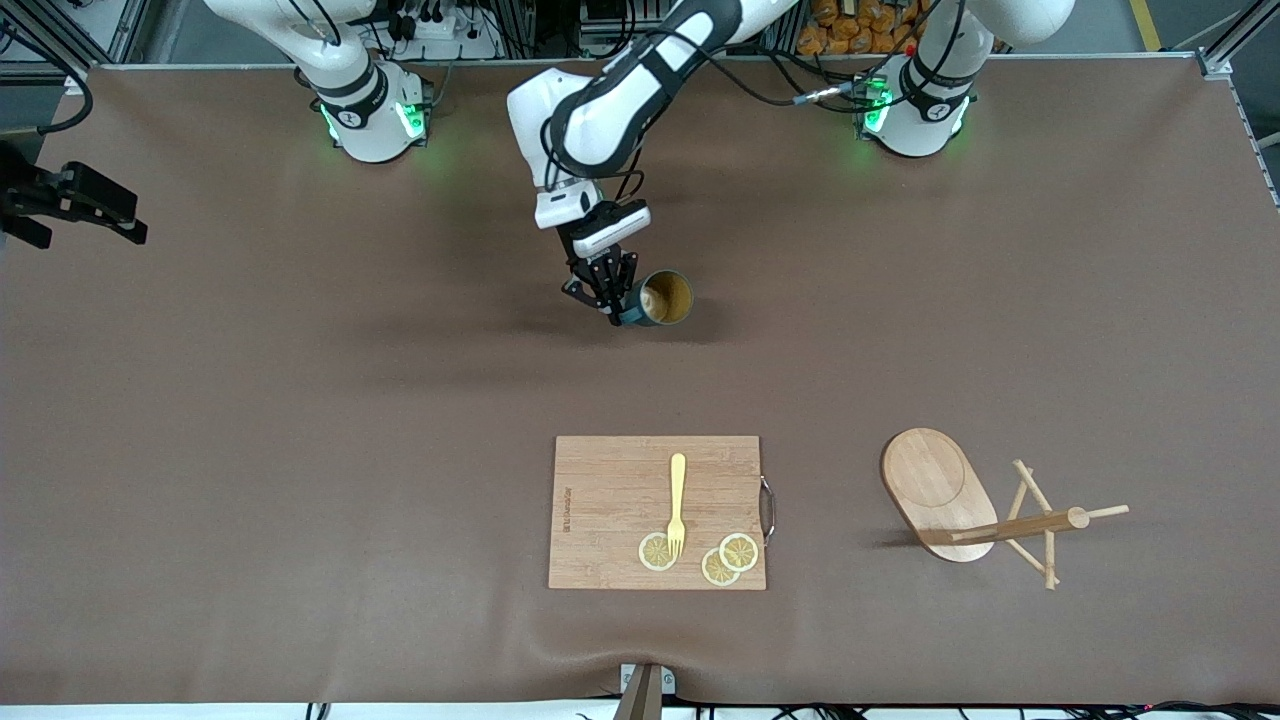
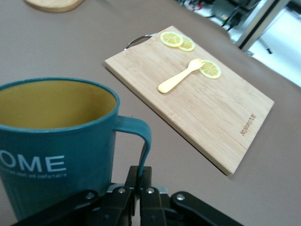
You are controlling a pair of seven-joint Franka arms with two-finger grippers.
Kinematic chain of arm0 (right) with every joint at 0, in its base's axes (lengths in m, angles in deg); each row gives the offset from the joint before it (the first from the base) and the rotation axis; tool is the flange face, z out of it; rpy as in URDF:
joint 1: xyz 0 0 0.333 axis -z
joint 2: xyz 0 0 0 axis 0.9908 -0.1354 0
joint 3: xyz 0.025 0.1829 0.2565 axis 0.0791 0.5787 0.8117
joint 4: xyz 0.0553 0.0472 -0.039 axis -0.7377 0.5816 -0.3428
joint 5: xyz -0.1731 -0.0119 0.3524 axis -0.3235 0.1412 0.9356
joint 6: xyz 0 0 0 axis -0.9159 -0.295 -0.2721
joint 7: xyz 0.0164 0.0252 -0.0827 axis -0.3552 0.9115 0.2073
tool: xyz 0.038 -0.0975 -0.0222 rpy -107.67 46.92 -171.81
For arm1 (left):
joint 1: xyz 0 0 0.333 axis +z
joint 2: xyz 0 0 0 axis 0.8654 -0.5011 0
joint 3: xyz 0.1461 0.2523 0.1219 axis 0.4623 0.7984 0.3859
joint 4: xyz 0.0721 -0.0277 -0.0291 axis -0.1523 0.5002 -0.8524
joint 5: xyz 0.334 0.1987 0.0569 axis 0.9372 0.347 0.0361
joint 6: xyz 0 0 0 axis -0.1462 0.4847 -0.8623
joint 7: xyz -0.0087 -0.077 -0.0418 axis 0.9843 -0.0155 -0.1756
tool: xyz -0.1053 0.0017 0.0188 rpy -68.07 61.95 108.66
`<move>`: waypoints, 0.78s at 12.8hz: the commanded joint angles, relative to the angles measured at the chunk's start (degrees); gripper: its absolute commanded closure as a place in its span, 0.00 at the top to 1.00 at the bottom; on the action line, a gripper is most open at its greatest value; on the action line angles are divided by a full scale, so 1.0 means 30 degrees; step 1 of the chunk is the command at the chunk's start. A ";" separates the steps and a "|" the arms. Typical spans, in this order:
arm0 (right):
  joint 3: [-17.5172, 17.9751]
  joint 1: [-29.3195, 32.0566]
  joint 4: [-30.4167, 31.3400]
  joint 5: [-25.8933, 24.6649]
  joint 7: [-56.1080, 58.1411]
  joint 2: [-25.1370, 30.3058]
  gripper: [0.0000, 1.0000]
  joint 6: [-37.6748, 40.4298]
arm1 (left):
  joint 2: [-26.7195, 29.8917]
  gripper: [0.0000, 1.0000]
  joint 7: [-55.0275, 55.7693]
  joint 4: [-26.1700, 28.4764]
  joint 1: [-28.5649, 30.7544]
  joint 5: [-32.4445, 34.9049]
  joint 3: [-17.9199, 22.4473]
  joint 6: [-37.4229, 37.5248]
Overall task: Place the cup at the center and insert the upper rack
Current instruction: 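Lift the mug with the left gripper toward the wooden stand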
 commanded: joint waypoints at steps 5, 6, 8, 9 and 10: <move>-0.0028 -0.0164 -0.0008 -0.0326 -0.0040 0.0114 1.00 0.0079 | 0.3421 0.00 -0.4028 0.0071 0.2205 -0.6127 -0.0219 -0.0225; -0.0028 -0.0164 -0.0008 -0.0326 -0.0040 0.0114 1.00 0.0050 | 0.3773 0.00 -0.4525 0.0042 0.2790 -0.6977 -0.0219 -0.0284; -0.0028 -0.0164 -0.0008 -0.0326 -0.0040 0.0114 1.00 0.0079 | 0.4331 0.00 -0.5259 0.0071 0.3495 -0.7977 -0.0219 -0.1013; -0.0057 -0.0135 -0.0008 -0.0326 -0.0040 0.0114 1.00 0.0079 | 0.4449 0.00 -0.5756 0.0071 0.3992 -0.8417 -0.0248 -0.1133; -0.0058 -0.0134 -0.0008 -0.0326 -0.0040 0.0114 1.00 0.0079 | 0.4770 0.00 -0.6457 0.0071 0.4461 -0.9204 -0.0219 -0.1221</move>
